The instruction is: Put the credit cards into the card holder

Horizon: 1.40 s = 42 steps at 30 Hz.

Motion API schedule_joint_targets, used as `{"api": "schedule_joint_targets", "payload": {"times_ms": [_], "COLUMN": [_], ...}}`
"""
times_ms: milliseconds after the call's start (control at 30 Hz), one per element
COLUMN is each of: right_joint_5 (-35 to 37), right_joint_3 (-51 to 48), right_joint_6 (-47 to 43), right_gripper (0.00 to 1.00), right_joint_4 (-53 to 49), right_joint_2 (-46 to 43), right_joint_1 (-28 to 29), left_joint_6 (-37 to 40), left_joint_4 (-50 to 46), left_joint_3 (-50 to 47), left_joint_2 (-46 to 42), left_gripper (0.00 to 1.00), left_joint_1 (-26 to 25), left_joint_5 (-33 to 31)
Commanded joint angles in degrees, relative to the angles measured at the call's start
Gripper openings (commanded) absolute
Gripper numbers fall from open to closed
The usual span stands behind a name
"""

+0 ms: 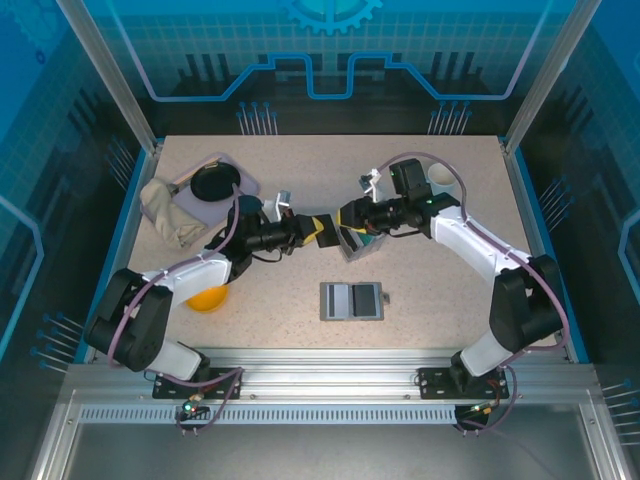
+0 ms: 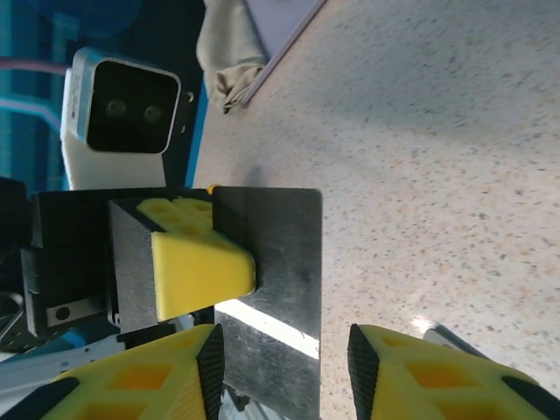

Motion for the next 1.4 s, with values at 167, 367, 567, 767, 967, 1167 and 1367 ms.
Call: {"api": "schedule_joint_targets", "payload": {"times_ms": [167, 367, 567, 767, 967, 1167, 1367], "right_joint_5": [-7.2, -11.5, -6.7, 7.9, 32.3, 39.0, 38.4], "right_joint_3": [0.5, 0.5, -0.7, -4.2, -16.5, -25.4, -28.7], "right_joint_6": [1.3, 2.3, -0.7, -6.6, -5.2, -0.8, -0.7], "right_gripper": [0.40, 0.22, 0.08, 0.05, 0.05, 0.05, 0.05], "right_joint_4": [1.9, 4.1, -1.1, -12.2, -17.6, -15.7, -13.8], "right_joint_2": [3.1, 3.9, 1.1, -5.4, -15.5, -19.4, -19.4], "right_joint_1": [0.9, 0.7, -1.2, -0.6, 5.5, 11.0, 10.8], "left_joint_6": [-3.0, -3.4, -1.1, 8.6, 17.9, 17.8, 17.9], "left_joint_4": [8.2, 8.6, 2.5, -18.8, -38.8, -42.1, -42.1], "left_joint_3": [2.3, 2.5, 2.1, 3.0, 3.3, 2.4, 2.6], "left_joint_2": [1.7, 2.4, 1.5, -1.6, -4.9, -2.6, -0.1], "left_gripper": [0.07, 0.07, 0.21, 0.48, 0.53, 0.55, 0.56], "left_joint_1": [-0.4, -0.5, -0.5, -1.8, -8.8, -14.9, -17.1], "left_joint_5": [3.2, 3.3, 1.9, -3.0, -14.9, -20.6, -21.5]}}
